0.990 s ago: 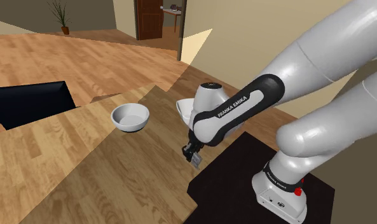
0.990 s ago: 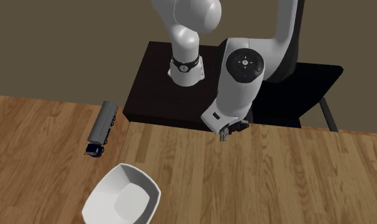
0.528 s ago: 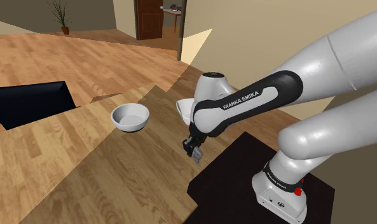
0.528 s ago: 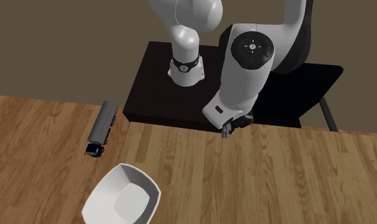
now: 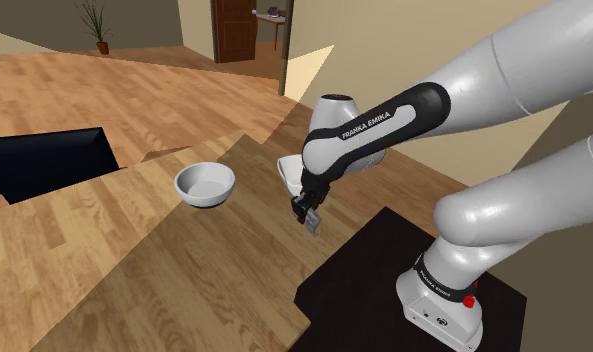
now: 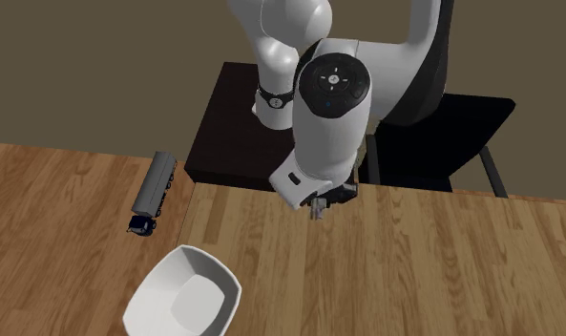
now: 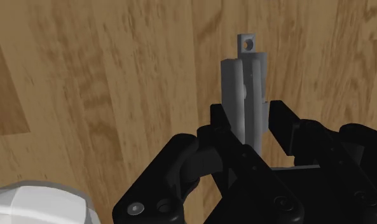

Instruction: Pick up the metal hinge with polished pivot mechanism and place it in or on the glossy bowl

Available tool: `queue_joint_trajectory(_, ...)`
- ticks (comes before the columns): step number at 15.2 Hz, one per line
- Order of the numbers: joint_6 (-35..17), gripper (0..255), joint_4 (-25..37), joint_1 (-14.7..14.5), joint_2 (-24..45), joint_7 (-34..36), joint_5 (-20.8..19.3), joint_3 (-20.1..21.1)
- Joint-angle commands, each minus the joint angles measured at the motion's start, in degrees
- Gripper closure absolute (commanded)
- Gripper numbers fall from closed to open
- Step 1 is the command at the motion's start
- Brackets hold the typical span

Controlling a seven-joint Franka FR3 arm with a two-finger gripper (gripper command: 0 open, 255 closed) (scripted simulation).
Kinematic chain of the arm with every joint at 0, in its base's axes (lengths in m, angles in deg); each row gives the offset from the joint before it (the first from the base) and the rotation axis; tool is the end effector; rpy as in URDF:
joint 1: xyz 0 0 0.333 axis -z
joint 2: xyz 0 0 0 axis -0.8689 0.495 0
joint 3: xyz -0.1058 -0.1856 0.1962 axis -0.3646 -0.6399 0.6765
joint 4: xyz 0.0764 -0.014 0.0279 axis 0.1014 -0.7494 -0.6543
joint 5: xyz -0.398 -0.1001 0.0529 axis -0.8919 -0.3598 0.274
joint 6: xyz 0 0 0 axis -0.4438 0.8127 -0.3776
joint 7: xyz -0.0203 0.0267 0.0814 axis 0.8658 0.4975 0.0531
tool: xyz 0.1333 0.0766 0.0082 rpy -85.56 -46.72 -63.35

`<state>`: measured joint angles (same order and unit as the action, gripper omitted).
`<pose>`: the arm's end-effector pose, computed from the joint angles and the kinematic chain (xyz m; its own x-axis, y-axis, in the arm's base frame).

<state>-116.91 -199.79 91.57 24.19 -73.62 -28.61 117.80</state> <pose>0.3741 0.1253 0.1974 0.9994 0.0095 -0.0329 0.0066 -0.9961 -0.0878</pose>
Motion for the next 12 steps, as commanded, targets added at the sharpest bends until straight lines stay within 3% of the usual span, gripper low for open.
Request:
queue_joint_trajectory(1,-1.1,255,2.0,4.4,3.4,-1.0,-3.7,0.0)
queue_joint_trajectory(8,-3.1,255,9.8,17.8,15.5,-0.9,-19.1,0.1)
queue_joint_trajectory(12,-2.8,255,15.7,22.9,24.1,2.3,-30.6,-1.1)
